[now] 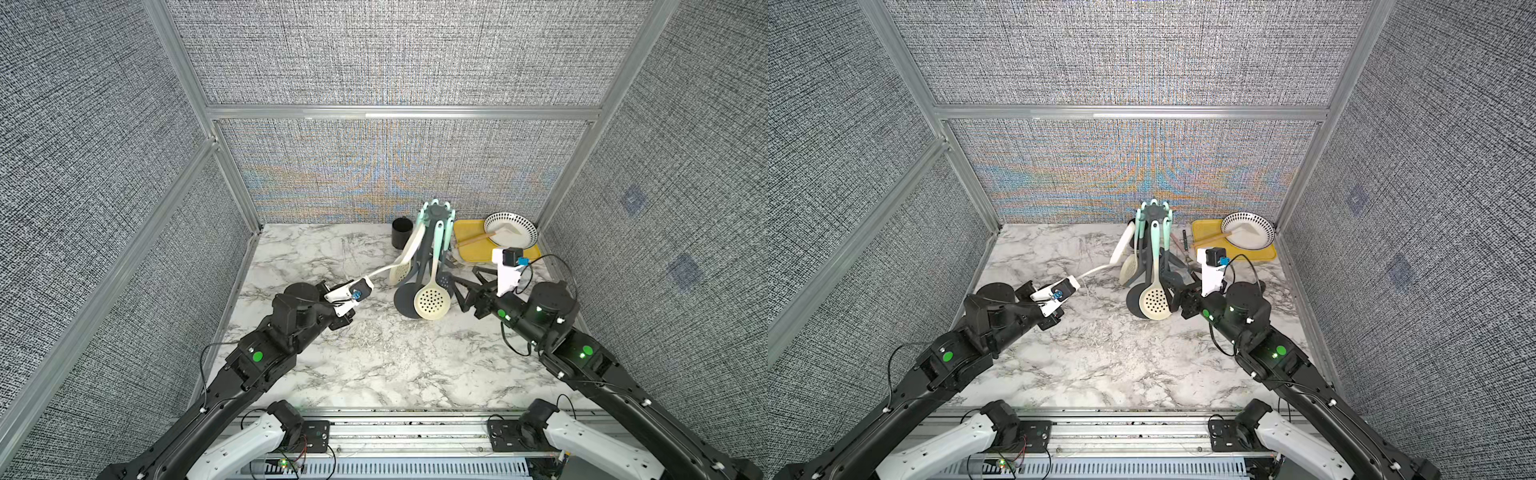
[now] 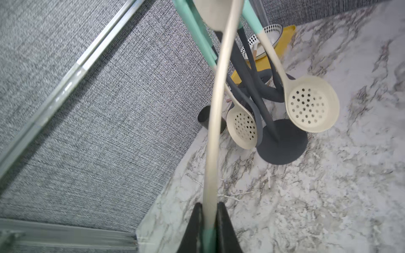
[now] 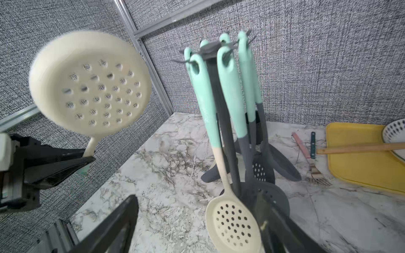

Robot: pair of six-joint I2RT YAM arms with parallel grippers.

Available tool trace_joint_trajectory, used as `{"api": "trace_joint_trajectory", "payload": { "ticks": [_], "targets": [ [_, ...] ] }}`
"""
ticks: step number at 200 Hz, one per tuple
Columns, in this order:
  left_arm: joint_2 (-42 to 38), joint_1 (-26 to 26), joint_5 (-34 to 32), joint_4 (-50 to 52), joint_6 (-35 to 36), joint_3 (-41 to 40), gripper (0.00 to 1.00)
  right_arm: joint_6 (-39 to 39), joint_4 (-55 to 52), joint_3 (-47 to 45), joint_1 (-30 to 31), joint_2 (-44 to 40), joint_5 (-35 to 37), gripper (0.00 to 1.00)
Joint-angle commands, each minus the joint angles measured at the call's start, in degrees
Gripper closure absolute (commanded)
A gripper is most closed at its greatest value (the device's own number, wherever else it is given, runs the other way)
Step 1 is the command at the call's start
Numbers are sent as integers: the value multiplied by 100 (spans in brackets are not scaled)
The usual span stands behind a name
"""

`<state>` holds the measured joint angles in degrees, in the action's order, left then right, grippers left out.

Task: Hang the skimmer on the kitchen utensil rack
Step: Pick up the skimmer from the center of the board.

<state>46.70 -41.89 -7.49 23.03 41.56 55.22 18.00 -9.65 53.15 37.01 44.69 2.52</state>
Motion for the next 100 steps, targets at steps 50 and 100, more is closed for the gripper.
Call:
{"api": "trace_joint_trajectory", "payload": {
  "ticks": [50, 100],
  "targets": [
    [409, -532, 583, 312, 3394, 145, 98, -1500, -1399, 822, -195, -261, -1116, 14],
    [829, -1303, -390, -228, 4646, -201, 98, -2303, -2372, 1498, -195, 626, -2829, 17]
  ]
}}
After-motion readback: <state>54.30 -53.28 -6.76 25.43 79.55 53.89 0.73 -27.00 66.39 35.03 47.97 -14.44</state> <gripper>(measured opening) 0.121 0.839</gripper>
